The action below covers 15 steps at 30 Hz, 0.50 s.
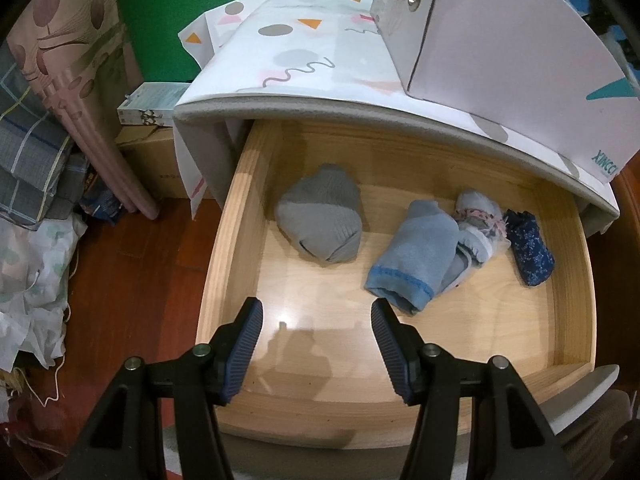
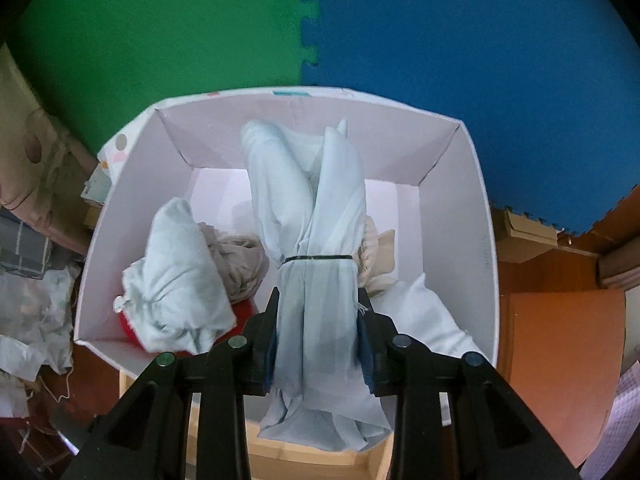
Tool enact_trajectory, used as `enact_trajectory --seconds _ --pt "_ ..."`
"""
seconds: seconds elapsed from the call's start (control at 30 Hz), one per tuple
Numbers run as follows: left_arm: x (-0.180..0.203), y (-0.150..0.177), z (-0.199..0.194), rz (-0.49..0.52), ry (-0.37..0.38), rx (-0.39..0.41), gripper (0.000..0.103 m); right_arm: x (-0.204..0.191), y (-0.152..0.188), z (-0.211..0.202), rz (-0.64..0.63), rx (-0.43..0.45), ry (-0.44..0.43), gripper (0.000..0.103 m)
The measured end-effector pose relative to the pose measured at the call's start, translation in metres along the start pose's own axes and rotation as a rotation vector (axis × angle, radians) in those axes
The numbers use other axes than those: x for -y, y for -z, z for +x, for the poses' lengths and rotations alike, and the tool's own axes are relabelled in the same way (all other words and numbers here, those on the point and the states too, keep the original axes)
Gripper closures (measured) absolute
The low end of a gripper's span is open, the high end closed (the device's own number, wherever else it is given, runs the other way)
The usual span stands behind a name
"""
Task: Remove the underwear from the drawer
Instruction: 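Carry the pale blue tied garment with the right tool over the white box and lower it, then open the right tool to drop the garment into the box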
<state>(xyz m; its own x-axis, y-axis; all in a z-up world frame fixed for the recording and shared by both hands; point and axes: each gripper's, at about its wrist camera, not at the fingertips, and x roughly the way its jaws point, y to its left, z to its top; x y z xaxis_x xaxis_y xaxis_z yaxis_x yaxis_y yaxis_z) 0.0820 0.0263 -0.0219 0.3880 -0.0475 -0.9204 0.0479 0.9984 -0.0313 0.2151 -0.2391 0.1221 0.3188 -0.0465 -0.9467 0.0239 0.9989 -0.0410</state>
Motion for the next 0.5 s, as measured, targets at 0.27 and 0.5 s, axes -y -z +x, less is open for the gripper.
enact_trajectory --seconds 0.27,0.5 --pt "-0.001 -0.001 0.001 -0.007 0.000 -0.001 0.045 -0.002 0.002 0.020 0.005 -0.011 0.007 0.061" --pt "0.002 -0.001 0.002 0.003 -0.013 -0.004 0.045 -0.003 0.006 0.006 0.006 -0.005 0.007 0.059"
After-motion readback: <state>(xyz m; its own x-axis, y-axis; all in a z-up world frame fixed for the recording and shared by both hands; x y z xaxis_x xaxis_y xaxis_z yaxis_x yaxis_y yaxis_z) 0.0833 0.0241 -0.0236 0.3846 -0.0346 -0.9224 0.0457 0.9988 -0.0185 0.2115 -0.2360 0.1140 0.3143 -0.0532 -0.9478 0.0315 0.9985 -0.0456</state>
